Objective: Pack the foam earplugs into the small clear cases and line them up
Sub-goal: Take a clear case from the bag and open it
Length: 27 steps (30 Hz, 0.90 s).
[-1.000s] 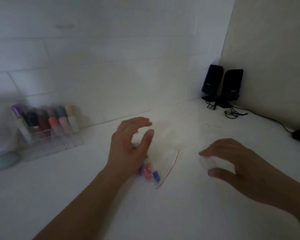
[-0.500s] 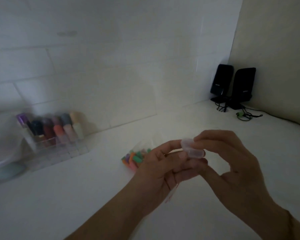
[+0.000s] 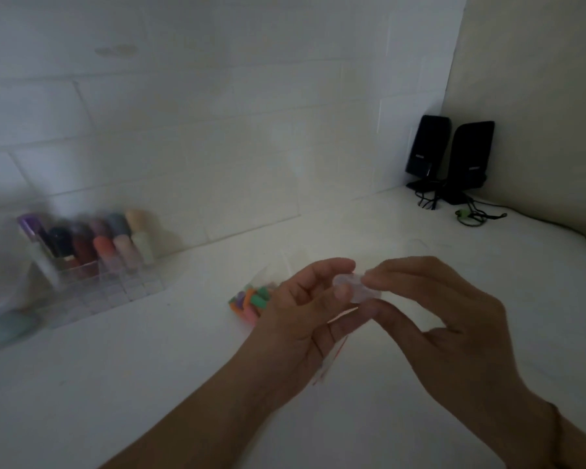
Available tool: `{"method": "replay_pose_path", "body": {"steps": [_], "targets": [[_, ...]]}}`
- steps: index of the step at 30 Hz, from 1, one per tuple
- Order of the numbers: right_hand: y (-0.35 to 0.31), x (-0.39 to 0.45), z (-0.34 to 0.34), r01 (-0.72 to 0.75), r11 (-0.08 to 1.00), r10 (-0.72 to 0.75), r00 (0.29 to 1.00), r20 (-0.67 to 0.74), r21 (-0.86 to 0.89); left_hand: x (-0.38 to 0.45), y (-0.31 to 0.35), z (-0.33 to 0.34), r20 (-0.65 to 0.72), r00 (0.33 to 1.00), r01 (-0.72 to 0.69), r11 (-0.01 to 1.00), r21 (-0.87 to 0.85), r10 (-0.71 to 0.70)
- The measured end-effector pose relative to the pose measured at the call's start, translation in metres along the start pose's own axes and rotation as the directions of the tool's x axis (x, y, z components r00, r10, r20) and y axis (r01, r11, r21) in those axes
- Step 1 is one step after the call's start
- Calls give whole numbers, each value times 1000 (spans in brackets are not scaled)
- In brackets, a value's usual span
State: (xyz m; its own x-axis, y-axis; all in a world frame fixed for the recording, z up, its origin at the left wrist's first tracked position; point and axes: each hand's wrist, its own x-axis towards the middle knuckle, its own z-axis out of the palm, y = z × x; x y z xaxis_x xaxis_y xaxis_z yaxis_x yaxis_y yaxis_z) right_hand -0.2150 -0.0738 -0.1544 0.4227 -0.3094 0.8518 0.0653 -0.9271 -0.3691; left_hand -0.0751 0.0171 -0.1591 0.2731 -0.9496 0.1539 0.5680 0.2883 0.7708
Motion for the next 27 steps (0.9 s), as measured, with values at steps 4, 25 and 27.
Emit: {"method": "replay_pose_path", "body": {"steps": [4,25,27], "targets": [[-1,-5,3,-97,991,99,995,-14,94,-2,0,0,110,986,127,991,-39,-122],[-3,-1,1,129,964,-125,992,29,-234,-1,-6,4,-80,996,-32,999,39,35],[-3,-2,3,131,959,-126,991,38,-250,-2,-6,4,-90,995,-39,998,59,44]]}}
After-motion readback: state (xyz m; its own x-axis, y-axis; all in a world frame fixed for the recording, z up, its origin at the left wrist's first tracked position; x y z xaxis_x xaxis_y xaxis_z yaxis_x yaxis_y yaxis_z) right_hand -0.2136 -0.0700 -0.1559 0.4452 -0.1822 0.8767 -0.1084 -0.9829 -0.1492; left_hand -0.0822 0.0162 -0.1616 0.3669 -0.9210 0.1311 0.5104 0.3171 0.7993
